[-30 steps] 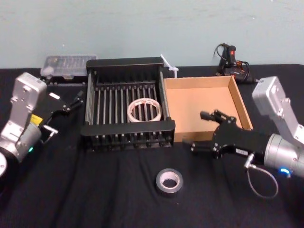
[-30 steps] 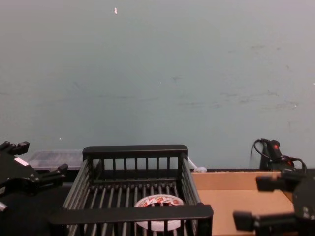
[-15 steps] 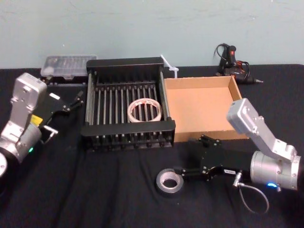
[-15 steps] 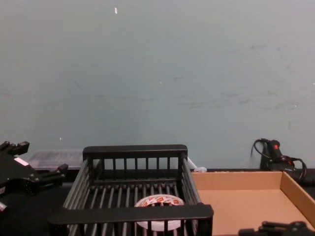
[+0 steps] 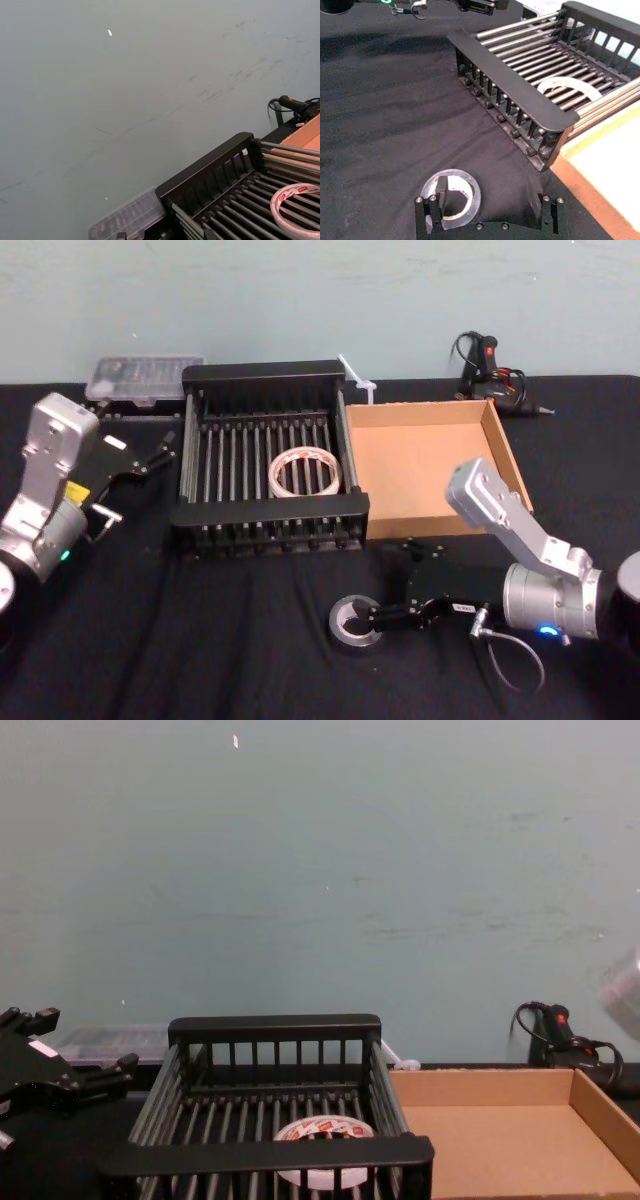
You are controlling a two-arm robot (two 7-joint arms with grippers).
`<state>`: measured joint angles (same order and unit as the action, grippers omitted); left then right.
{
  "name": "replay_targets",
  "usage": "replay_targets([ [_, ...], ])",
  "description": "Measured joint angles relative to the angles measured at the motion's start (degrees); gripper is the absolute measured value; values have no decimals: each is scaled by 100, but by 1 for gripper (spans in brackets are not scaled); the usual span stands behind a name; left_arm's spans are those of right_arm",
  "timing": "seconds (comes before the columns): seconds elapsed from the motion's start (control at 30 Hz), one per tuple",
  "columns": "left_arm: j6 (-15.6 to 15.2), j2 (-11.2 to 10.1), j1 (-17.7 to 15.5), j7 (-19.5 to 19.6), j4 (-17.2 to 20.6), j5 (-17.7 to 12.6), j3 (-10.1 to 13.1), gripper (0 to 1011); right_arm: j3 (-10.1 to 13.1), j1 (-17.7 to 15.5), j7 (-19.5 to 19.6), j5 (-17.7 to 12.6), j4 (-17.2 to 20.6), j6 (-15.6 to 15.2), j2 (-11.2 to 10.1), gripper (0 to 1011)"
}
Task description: Pick up the white tape and place it into the black box , Pick up the silver tape and place it into the brown box.
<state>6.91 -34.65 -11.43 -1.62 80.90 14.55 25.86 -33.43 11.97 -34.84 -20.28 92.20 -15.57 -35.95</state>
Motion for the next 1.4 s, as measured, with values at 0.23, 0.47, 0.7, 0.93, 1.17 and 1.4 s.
replay_targets([
  [0.23,0,0,0,0,0,0,0,1002,-120,121,-33,14,-164,-51,96,1002],
  [0.47,0,0,0,0,0,0,0,1001,-199,190,-37,35,-261,-120,137,1002],
  [0.7,0,0,0,0,0,0,0,1001,-257,252,-36,52,-364,-174,185,1002],
  [0.93,0,0,0,0,0,0,0,1001,-335,324,-60,79,-456,-231,231,1002],
  [1.17,0,0,0,0,0,0,0,1002,-373,356,-80,87,-486,-260,246,1002],
  [1.4,0,0,0,0,0,0,0,1002,-380,371,-93,83,-508,-253,244,1002],
])
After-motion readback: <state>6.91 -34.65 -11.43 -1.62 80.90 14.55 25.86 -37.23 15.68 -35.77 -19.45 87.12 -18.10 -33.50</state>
